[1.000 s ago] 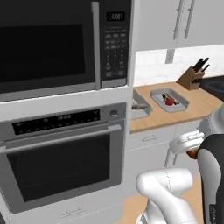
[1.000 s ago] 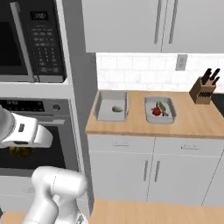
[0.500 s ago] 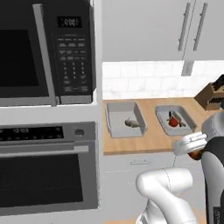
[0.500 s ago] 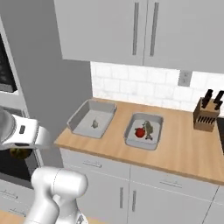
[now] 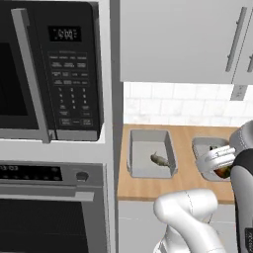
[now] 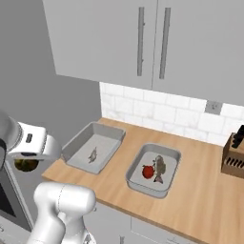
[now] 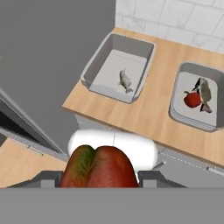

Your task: Place one bell pepper and one fish in each tupperware on the nearby counter, to pack two identical lunches.

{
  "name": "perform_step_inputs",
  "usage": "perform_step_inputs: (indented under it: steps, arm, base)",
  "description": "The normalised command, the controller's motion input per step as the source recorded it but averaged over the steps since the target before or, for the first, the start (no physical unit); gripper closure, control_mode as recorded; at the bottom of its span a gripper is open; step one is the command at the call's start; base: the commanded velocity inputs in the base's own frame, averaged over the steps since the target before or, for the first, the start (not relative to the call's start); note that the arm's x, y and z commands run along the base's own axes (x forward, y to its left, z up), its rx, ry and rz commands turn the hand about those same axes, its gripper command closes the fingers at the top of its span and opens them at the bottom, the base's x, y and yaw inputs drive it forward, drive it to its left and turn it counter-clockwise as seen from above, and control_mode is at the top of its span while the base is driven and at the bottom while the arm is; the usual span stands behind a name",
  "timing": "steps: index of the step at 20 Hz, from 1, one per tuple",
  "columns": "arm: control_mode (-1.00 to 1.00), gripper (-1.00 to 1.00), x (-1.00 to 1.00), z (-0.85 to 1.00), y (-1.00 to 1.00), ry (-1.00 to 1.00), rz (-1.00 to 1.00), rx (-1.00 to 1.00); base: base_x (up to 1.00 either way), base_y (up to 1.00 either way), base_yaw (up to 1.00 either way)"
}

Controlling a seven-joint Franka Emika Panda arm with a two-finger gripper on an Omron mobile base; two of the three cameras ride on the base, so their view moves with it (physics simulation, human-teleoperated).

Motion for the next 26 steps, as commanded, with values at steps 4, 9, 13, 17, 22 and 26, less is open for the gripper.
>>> perform_step_inputs:
  steps: [4, 9, 13, 17, 22, 26]
  arm:
    - [-1.00, 1.00, 0.06, -0.05, 0.00, -0.01, 0.00, 0.00]
    - [-1.00, 1.00, 0.79, -0.55, -0.07, -0.14, 0.02, 0.02]
    - [-1.00, 1.00, 0.98, -0.24, 0.01, 0.00, 0.01, 0.01]
    - [-1.00, 1.00, 0.79, -0.15, 0.00, 0.12, 0.00, 0.00]
    - [-1.00, 1.00, 0.52, -0.73, -0.01, 0.01, 0.02, 0.00]
    - [-1.00, 1.00, 0.74, -0.68, 0.00, 0.00, 0.03, 0.00]
  base:
    - [0.00, -0.04, 0.00]
    - [0.00, 0.00, 0.00]
    - [0.00, 0.00, 0.00]
    - [0.00, 0.00, 0.00]
    - [0.00, 0.00, 0.00]
    - [0.00, 0.00, 0.00]
